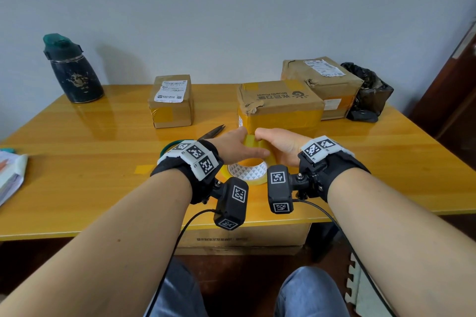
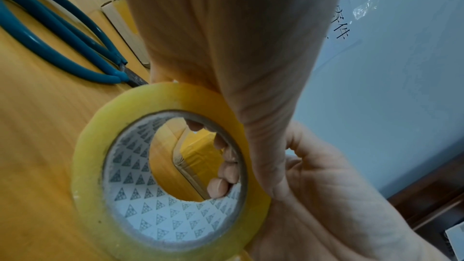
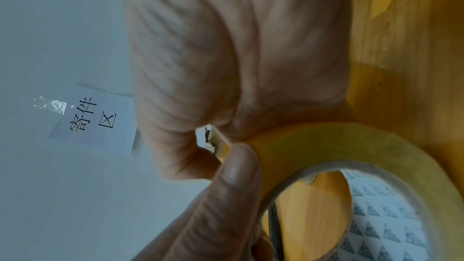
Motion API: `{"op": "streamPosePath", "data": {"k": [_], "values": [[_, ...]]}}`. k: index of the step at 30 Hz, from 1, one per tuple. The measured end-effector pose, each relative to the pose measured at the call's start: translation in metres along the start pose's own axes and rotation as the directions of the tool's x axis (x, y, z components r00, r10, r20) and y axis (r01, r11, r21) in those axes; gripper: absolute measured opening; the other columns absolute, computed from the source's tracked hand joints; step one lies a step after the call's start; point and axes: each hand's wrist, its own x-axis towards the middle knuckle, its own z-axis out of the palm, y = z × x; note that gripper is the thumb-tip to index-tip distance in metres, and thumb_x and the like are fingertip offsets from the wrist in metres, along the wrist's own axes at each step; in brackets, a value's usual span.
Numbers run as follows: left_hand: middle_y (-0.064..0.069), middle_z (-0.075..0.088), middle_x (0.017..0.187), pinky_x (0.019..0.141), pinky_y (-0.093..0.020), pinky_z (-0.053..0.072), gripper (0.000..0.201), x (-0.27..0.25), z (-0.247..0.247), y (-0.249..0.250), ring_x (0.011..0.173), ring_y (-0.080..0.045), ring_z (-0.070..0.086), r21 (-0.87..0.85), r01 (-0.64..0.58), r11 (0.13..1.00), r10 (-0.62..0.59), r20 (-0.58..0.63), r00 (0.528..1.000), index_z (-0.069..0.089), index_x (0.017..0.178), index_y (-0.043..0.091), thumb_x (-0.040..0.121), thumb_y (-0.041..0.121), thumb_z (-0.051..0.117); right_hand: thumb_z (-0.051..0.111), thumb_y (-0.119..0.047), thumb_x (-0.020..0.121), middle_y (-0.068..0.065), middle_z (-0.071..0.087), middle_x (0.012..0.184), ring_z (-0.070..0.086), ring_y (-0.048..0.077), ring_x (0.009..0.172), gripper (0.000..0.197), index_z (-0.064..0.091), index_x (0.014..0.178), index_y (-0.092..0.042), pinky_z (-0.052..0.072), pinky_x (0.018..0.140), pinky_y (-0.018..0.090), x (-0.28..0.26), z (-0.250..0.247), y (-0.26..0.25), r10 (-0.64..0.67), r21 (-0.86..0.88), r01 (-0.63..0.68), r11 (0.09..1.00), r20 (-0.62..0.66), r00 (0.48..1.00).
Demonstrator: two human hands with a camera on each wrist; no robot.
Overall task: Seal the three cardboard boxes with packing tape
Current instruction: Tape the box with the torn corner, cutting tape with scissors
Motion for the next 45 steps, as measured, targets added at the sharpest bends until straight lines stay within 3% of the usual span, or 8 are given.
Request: {"op": "streamPosePath", "data": {"k": [7,12,16,23,32,37,41,45], "values": [[-0.002,0.059,0.117,0.095,-0.043,0.049,0.068,0.002,0.0,-0.001,0.104,-0.019,0.058,-0.014,-0.005,1.0,0.005,0.006,1.0,0.044,0.13,0.018,0.08,0.062,0.062,0.036,-0.01,0.085,0.004,0.038,0.068,0.039,0.017,0.057,0.016,0.037,0.072,-0.017,0.036,0.053,0.027,-0.002,-0.001,-0.002,0.018,0.044,-0.017,0.999,-0.026,1.0],[-0.003,0.055,0.121,0.095,-0.039,0.047,0.068,0.001,0.0,0.0,0.107,-0.019,0.055,0.017,-0.008,1.0,0.008,0.003,1.0,0.042,0.132,0.016,0.083,0.06,0.06,0.056,-0.037,0.084,0.018,0.066,0.096,0.064,0.032,0.088,0.031,0.059,0.097,-0.01,0.048,0.068,0.036,-0.002,0.0,0.001,0.03,-0.1,-0.031,0.994,-0.01,0.999],[-0.005,0.053,0.127,0.093,-0.036,0.046,0.075,0.002,0.001,-0.001,0.111,-0.021,0.053,0.023,-0.002,1.0,0.002,-0.002,1.0,0.039,0.136,0.014,0.082,0.061,0.06,0.046,-0.019,0.092,0.007,0.053,0.07,0.052,0.019,0.06,0.014,0.053,0.082,-0.012,0.041,0.054,0.028,-0.001,-0.002,0.001,-0.014,-0.033,0.014,0.999,0.002,1.0],[-0.002,0.058,0.116,0.096,-0.042,0.049,0.063,0.003,0.001,0.0,0.104,-0.019,0.058,-0.007,-0.007,1.0,0.007,0.004,1.0,0.045,0.126,0.018,0.082,0.059,0.062,0.04,-0.013,0.093,0.002,0.054,0.058,0.054,0.013,0.049,0.021,0.048,0.073,-0.012,0.041,0.049,0.025,0.004,-0.005,0.005,-0.032,0.013,0.032,0.999,0.034,0.999],[-0.003,0.057,0.121,0.096,-0.044,0.049,0.071,0.005,0.003,0.0,0.107,-0.021,0.057,-0.008,-0.012,1.0,0.012,0.015,1.0,0.042,0.132,0.017,0.08,0.061,0.064,0.038,-0.01,0.081,0.004,0.031,0.065,0.033,0.019,0.059,0.021,0.029,0.064,-0.02,0.031,0.06,0.032,0.001,-0.004,0.003,-0.032,0.052,0.036,0.998,-0.077,0.997],[-0.001,0.056,0.122,0.097,-0.043,0.048,0.072,0.003,0.003,-0.001,0.109,-0.02,0.056,-0.031,-0.019,0.999,0.019,0.017,1.0,0.042,0.132,0.017,0.079,0.061,0.064,0.043,-0.03,0.096,0.01,0.061,0.09,0.059,0.022,0.078,0.026,0.061,0.1,-0.012,0.049,0.068,0.033,0.0,-0.005,0.008,-0.022,0.092,0.015,0.996,0.071,0.997],[-0.002,0.052,0.131,0.101,-0.044,0.045,0.078,0.002,0.003,-0.003,0.115,-0.021,0.053,-0.031,-0.029,0.999,0.029,0.008,1.0,0.038,0.138,0.016,0.08,0.06,0.064,0.044,-0.025,0.1,0.013,0.064,0.113,0.061,0.027,0.096,0.034,0.058,0.124,-0.005,0.048,0.083,0.036,-0.001,-0.007,0.01,-0.036,0.116,0.028,0.993,0.071,0.997],[-0.001,0.055,0.126,0.098,-0.044,0.048,0.078,0.002,0.004,-0.004,0.111,-0.019,0.056,-0.039,-0.026,0.999,0.026,0.014,1.0,0.039,0.137,0.019,0.077,0.063,0.065,0.037,-0.021,0.101,0.015,0.062,0.121,0.061,0.029,0.102,0.038,0.053,0.13,-0.003,0.05,0.081,0.038,-0.005,-0.009,0.01,-0.028,0.175,0.006,0.985,0.121,0.992]]}}
